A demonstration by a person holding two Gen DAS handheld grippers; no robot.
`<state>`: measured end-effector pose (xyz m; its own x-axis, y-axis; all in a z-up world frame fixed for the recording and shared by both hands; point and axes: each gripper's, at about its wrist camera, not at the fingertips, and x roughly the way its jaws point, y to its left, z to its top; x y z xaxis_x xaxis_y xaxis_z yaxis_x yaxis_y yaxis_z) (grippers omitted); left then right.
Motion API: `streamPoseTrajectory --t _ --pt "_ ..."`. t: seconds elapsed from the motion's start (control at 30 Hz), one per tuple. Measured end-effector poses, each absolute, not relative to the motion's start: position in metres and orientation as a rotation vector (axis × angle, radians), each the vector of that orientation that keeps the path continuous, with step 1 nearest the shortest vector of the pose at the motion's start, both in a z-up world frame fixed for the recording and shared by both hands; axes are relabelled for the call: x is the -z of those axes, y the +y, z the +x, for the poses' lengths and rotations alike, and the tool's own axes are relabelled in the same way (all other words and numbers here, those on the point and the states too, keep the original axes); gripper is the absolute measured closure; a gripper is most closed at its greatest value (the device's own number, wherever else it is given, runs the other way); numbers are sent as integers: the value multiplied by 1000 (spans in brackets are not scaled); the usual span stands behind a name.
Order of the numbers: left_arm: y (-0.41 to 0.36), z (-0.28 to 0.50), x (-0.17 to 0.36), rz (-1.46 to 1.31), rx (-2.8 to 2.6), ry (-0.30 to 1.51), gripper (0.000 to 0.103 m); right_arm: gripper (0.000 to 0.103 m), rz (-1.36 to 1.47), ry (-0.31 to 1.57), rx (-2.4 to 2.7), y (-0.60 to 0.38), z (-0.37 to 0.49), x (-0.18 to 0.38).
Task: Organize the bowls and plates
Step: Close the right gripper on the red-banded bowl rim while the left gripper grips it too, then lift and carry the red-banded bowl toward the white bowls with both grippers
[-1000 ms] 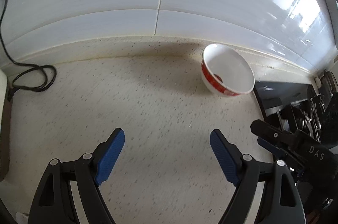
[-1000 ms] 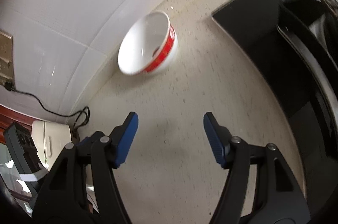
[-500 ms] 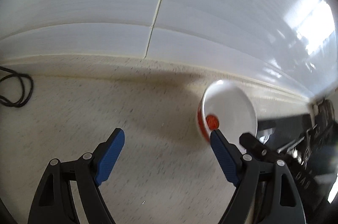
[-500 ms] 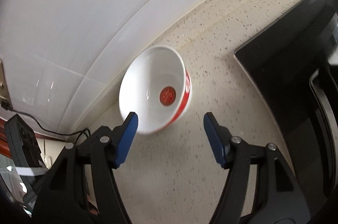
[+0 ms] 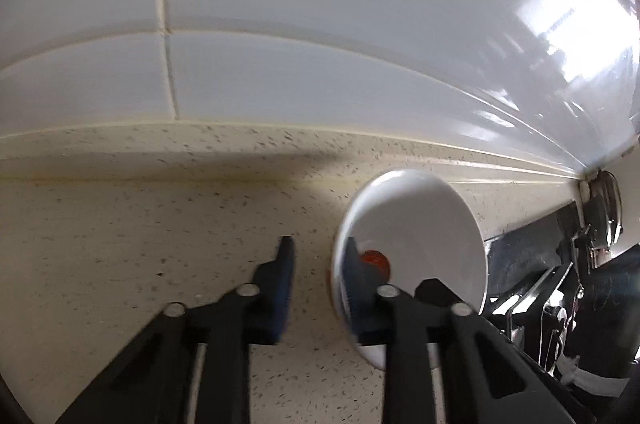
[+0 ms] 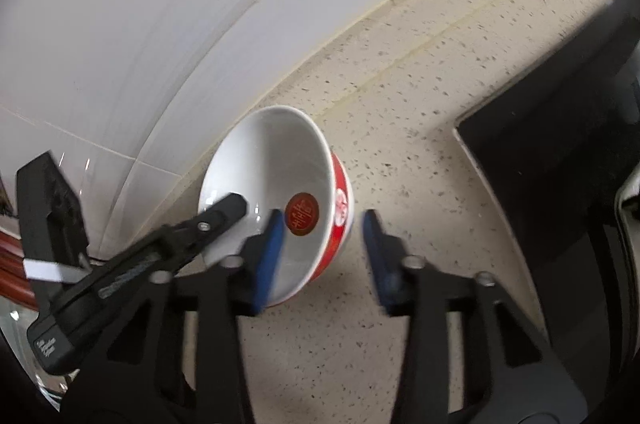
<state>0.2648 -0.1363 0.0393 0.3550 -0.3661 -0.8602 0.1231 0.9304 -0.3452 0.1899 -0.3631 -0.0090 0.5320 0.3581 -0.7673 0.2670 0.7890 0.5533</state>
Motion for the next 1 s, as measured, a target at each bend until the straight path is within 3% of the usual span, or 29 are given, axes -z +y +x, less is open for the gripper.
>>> streamPoseTrajectory --t 0.07,0.27,1.0 --pt "-138 260 -40 -228 337 1151 91 72 680 1030 -67 -361 189 9" --pt "-134 240 -43 -236 351 1146 91 80 686 1033 -56 -361 174 9" --pt "-117 123 -67 -144 359 1111 91 82 642 1079 -104 -341 73 -15"
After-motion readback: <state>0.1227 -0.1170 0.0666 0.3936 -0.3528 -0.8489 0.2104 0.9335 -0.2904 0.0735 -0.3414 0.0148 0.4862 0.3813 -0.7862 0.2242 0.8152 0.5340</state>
